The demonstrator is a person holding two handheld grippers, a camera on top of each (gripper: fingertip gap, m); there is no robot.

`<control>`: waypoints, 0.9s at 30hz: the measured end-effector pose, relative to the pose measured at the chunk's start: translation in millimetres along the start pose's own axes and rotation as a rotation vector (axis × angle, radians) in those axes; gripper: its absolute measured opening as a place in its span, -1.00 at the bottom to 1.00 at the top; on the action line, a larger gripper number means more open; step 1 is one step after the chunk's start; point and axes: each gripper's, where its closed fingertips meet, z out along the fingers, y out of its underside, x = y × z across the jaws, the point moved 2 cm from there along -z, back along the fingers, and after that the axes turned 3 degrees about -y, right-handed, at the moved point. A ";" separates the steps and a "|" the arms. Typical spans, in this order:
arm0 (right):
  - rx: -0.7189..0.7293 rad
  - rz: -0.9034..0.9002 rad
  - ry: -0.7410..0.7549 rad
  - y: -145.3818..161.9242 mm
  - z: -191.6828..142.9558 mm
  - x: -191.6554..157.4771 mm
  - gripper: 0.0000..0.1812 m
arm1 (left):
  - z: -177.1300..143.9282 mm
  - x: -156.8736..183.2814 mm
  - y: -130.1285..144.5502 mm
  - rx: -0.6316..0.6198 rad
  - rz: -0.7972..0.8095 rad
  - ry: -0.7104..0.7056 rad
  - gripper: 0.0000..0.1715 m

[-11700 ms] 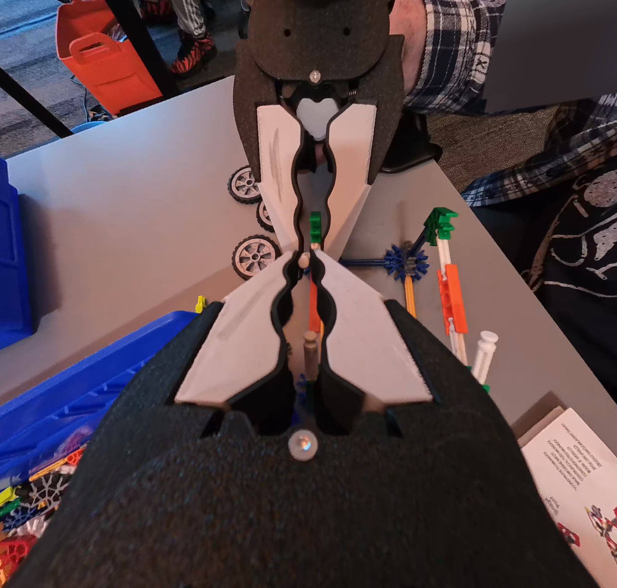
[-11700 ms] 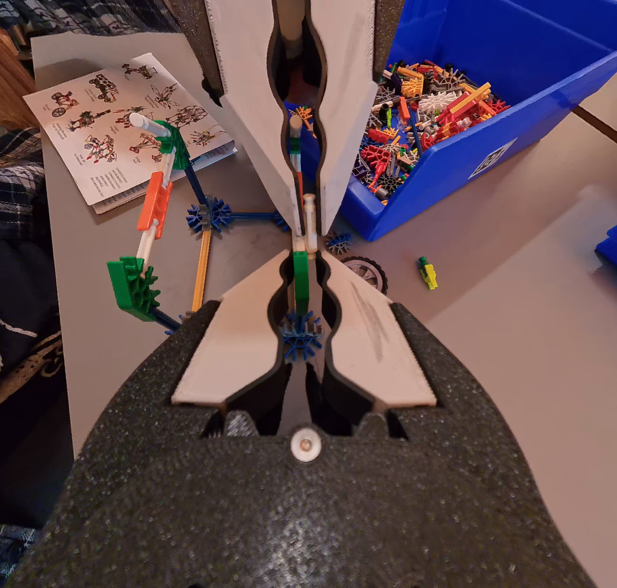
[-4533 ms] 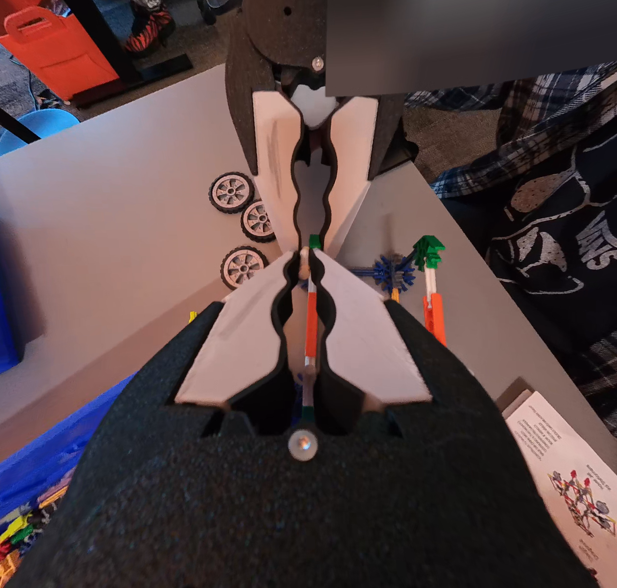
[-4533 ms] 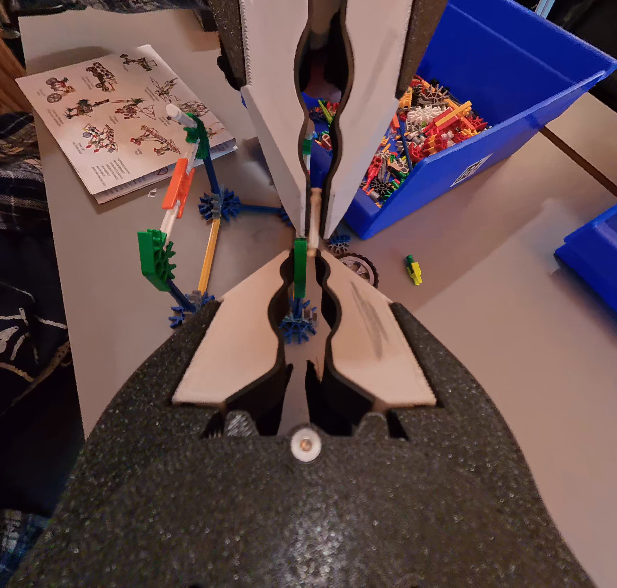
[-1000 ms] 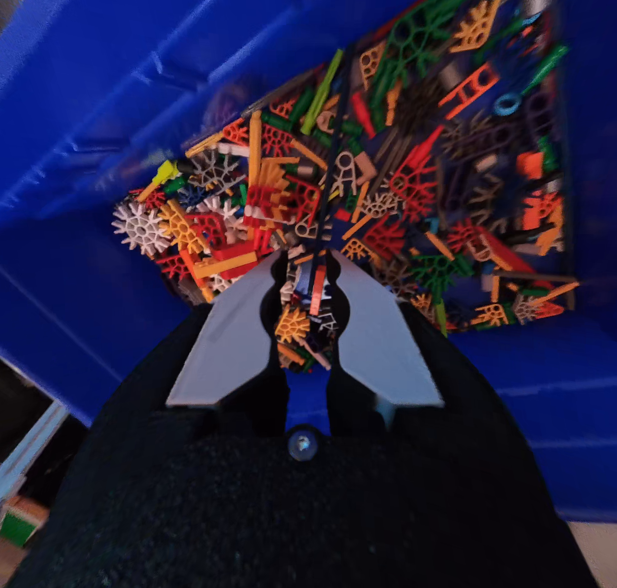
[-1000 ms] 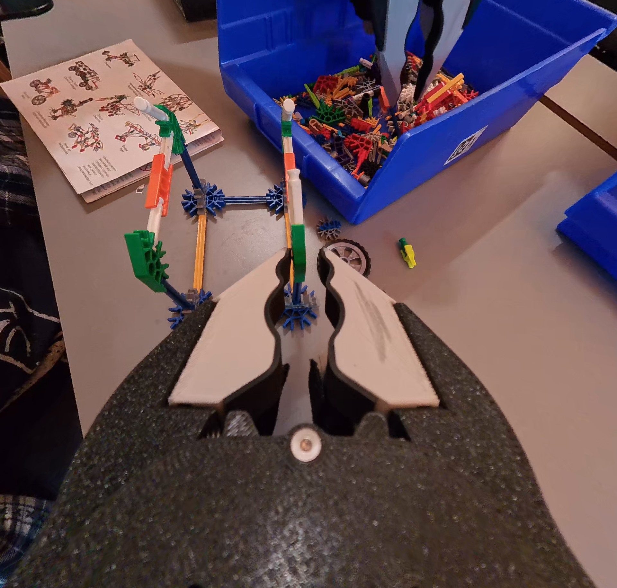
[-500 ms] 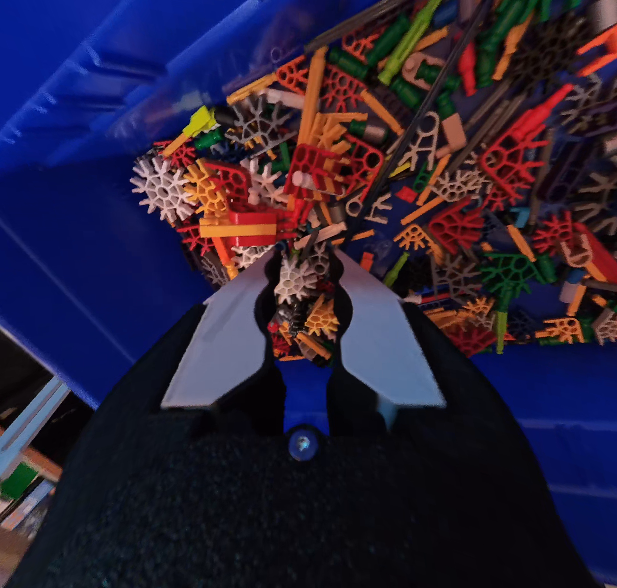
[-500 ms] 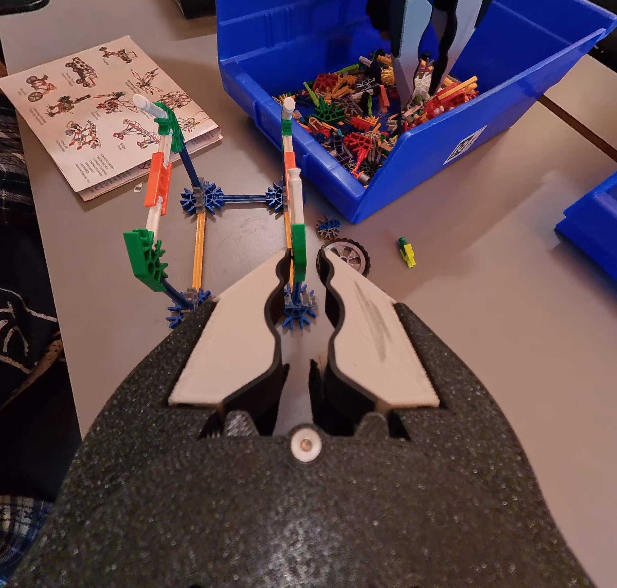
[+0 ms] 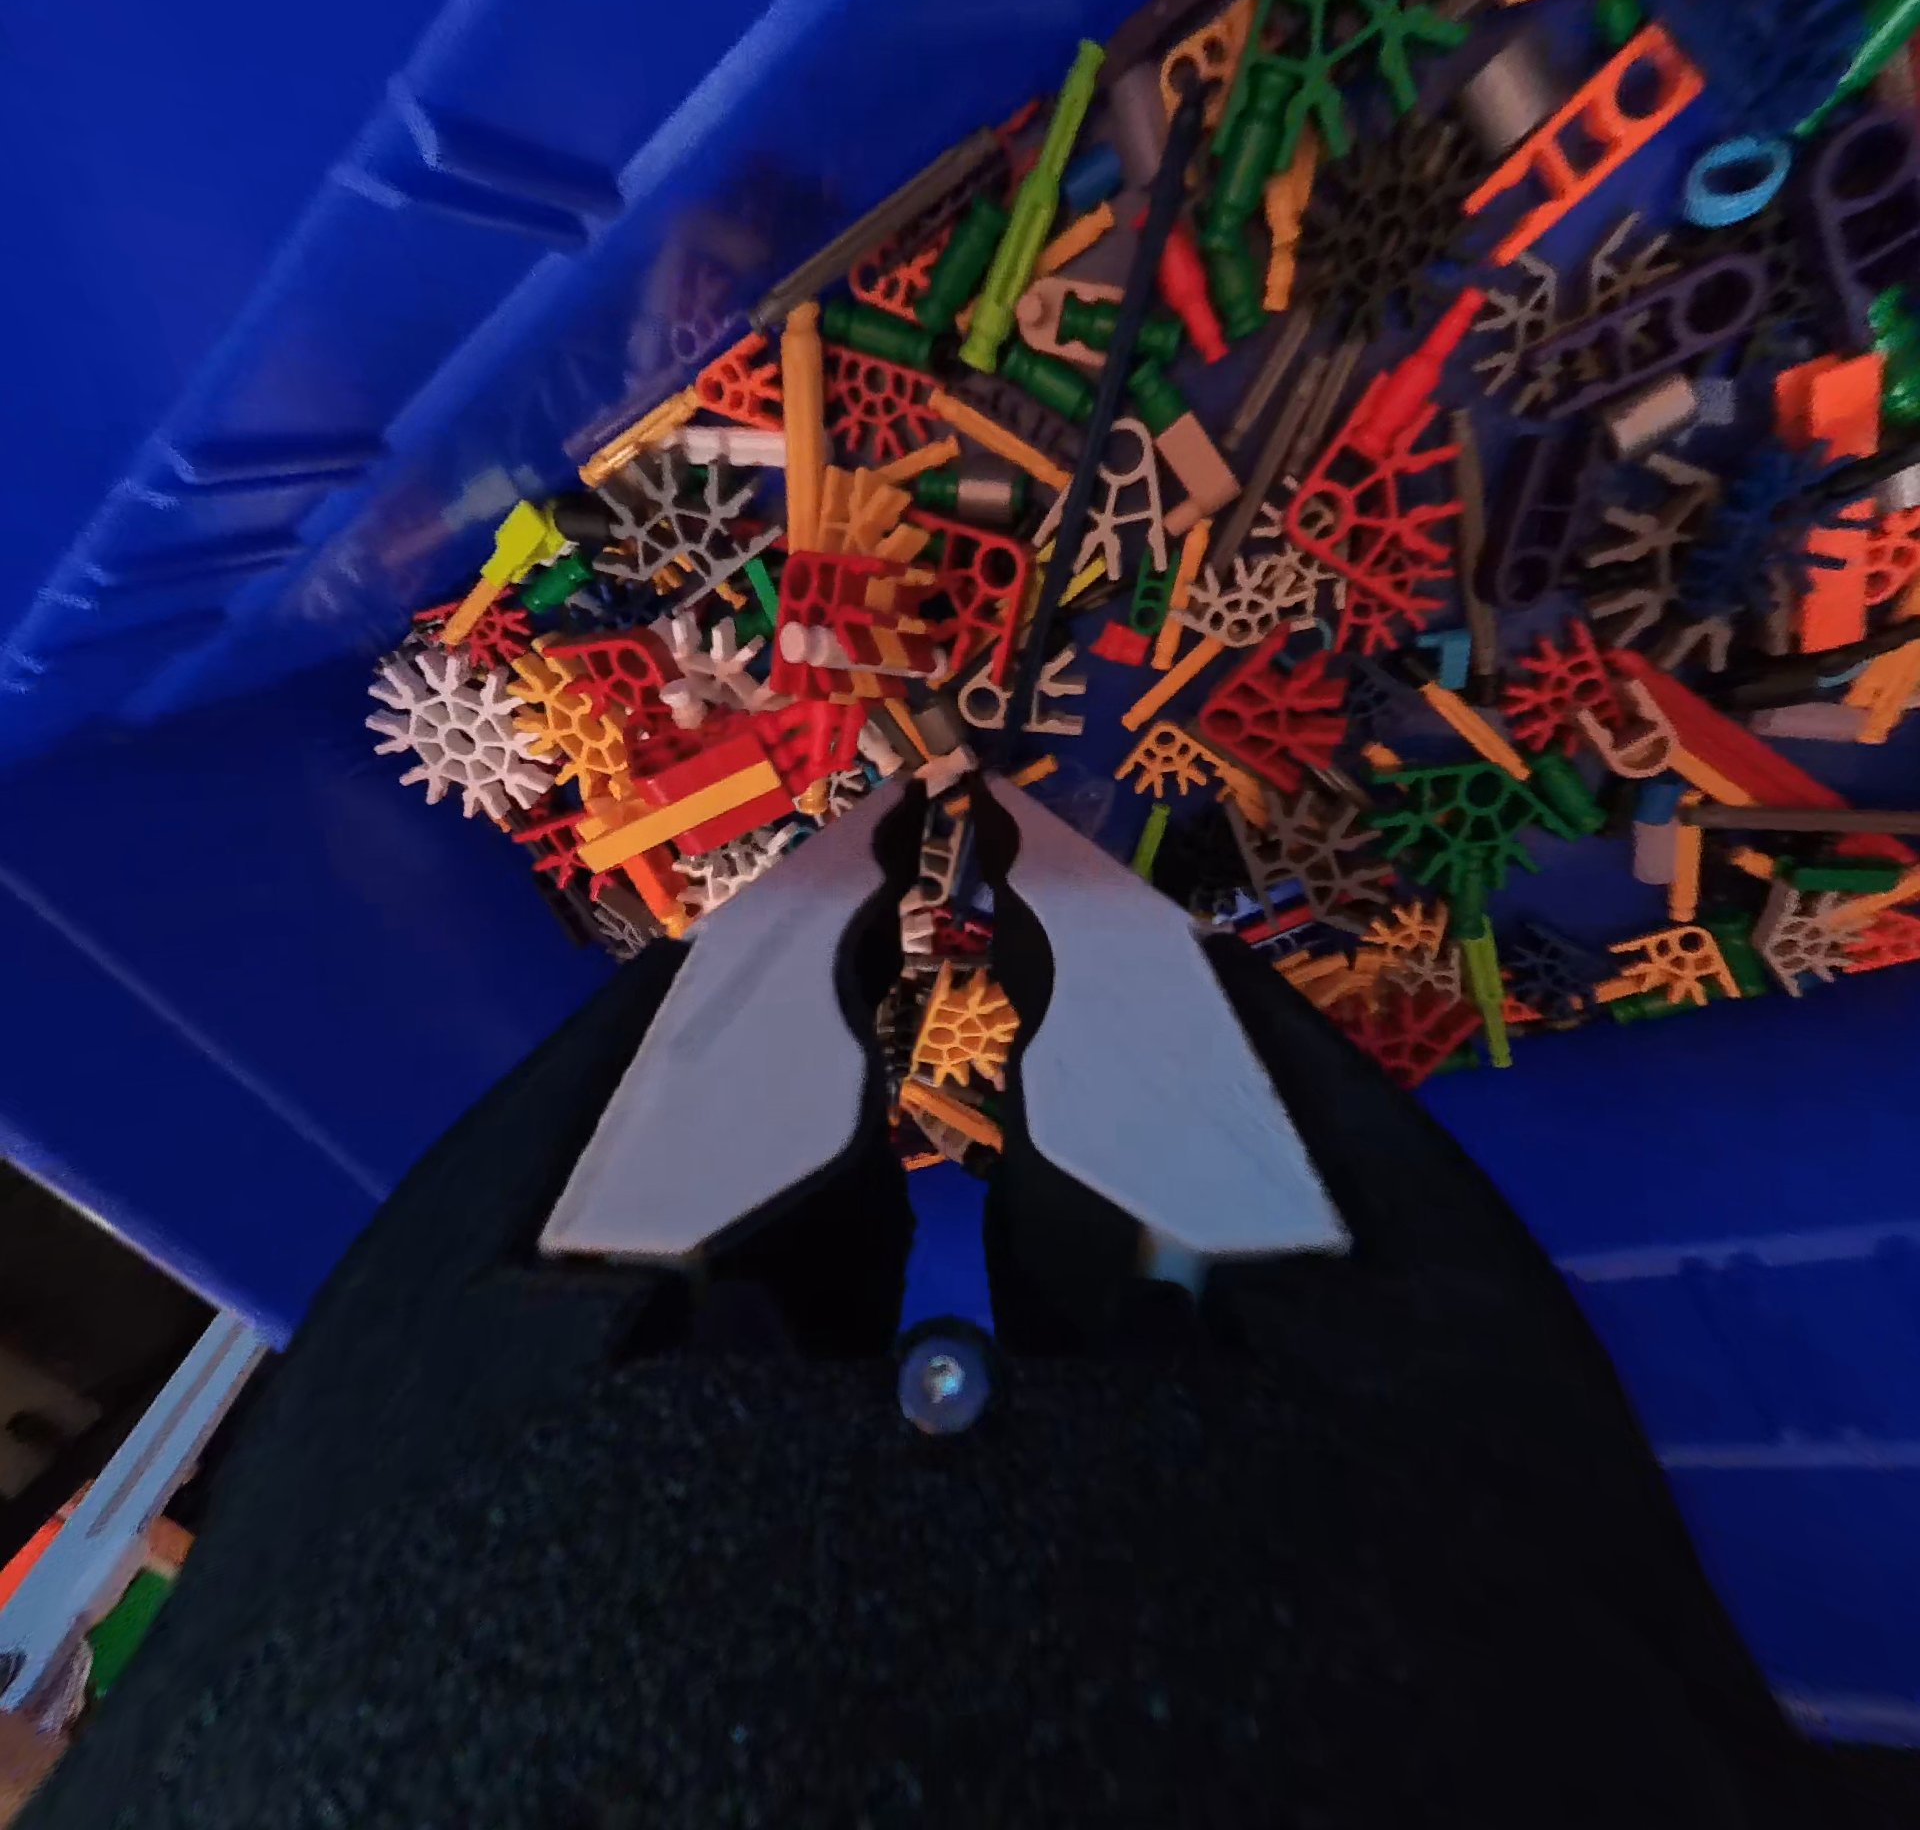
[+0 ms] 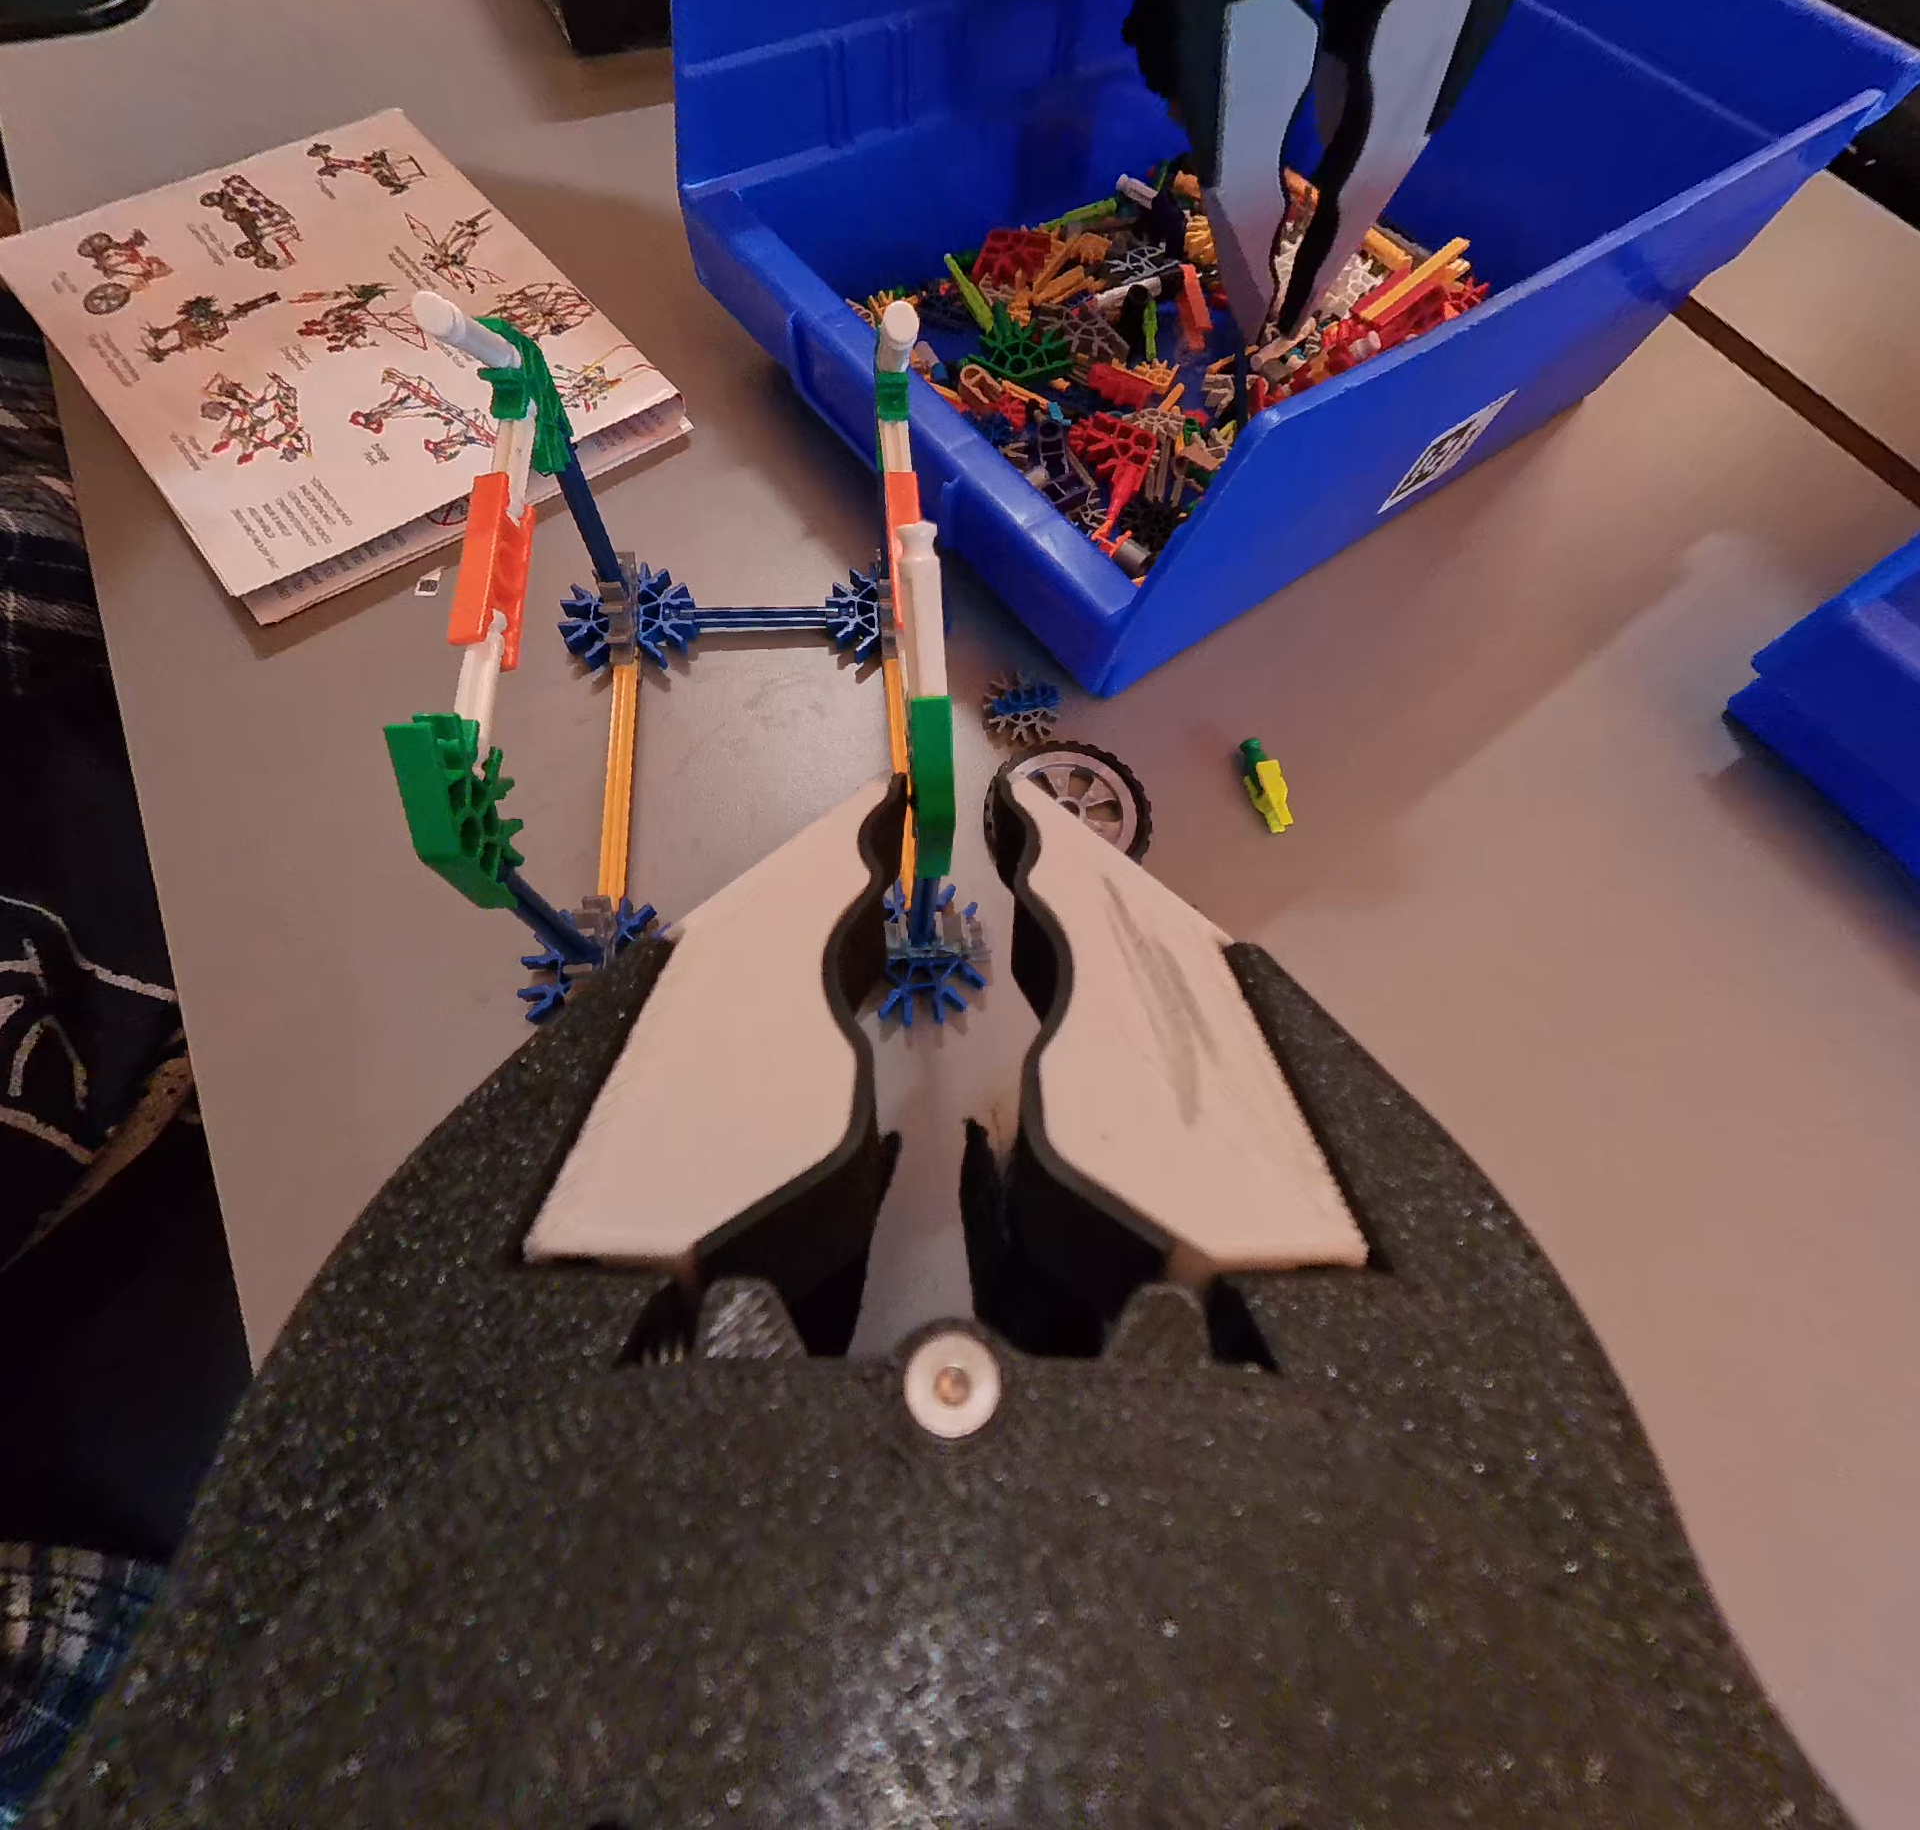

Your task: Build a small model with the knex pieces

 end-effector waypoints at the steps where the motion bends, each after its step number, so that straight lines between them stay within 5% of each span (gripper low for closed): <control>1: 0.001 0.000 0.000 -0.1 -0.2 0.0 -0.83 | 2.0 -1.1 2.0 -0.011 -0.002 -0.003 -0.91; 17: -0.006 -0.002 -0.002 0.8 0.7 -0.5 -0.82 | 11.4 -11.1 2.4 0.007 -0.012 -0.049 -0.85; 27: -0.002 -0.003 -0.003 0.0 0.1 -0.7 -0.83 | 6.8 0.9 4.8 -0.023 0.009 -0.029 -1.00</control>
